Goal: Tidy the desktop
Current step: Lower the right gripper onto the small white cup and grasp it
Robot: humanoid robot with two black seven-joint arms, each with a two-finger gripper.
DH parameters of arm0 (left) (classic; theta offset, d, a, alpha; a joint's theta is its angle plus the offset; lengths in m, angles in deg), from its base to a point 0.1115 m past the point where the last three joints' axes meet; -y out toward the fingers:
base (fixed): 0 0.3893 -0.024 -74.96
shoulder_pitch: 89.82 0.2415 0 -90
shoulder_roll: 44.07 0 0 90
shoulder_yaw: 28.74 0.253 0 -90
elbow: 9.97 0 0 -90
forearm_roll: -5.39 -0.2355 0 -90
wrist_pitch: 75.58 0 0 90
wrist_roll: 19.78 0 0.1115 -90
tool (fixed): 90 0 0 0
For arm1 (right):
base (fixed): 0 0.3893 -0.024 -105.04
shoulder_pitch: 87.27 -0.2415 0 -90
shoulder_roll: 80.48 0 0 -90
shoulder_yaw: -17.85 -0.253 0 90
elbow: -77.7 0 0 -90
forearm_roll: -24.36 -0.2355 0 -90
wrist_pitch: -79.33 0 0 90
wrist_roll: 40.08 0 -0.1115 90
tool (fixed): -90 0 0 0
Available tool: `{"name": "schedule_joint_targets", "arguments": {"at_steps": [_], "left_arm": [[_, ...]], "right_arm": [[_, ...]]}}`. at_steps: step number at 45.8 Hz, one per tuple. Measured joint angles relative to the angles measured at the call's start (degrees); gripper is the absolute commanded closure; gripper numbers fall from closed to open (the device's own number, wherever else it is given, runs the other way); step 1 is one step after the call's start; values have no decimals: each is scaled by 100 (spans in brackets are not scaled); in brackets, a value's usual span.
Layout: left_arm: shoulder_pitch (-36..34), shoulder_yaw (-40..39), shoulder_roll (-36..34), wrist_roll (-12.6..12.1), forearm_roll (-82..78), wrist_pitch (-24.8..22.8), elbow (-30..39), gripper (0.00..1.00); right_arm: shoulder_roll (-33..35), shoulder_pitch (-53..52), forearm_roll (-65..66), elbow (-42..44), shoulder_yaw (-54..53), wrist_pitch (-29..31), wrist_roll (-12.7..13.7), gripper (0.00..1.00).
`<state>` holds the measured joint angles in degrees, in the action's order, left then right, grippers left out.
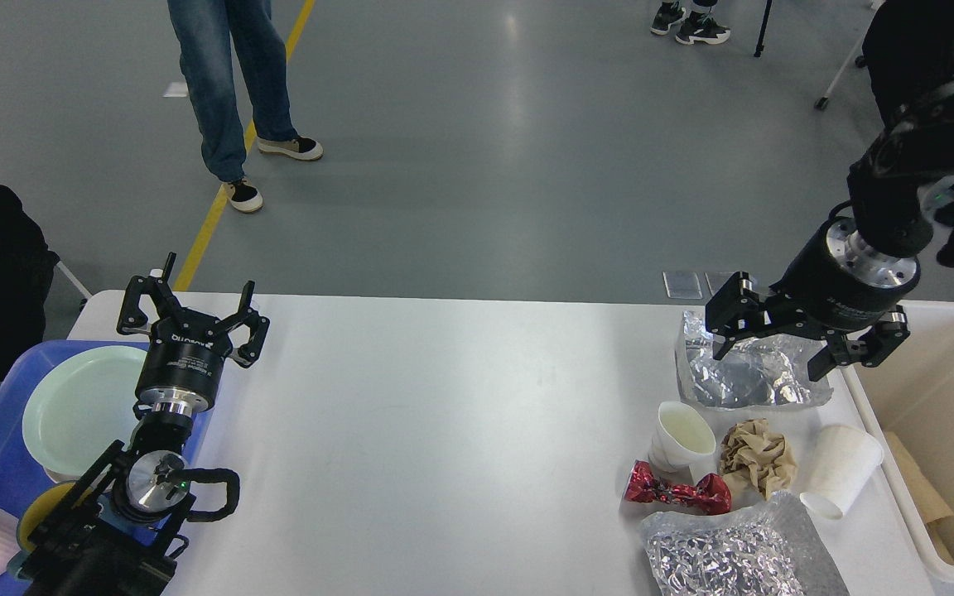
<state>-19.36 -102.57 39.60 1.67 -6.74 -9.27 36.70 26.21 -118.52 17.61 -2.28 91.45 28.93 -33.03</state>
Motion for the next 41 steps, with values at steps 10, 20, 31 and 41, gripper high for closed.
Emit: {"name": "schedule_joint_targets", "arguments": {"at_steps": [10,20,31,41], "left_arm": [[0,0,0,-7,0,0,0,4],[2,0,0,-8,0,-3,0,4],[2,0,0,-8,0,-3,0,4],[2,0,0,-3,0,-3,0,4]], "right_arm": [[-442,1466,-2,719,-422,-1011,-1,2],[-705,2223,1,1192,-656,-1457,-1,2],[-1004,2746,8,1696,-949,-1549,9,3],[-1240,3569,40,2571,-1133,-1603,101,2]]}}
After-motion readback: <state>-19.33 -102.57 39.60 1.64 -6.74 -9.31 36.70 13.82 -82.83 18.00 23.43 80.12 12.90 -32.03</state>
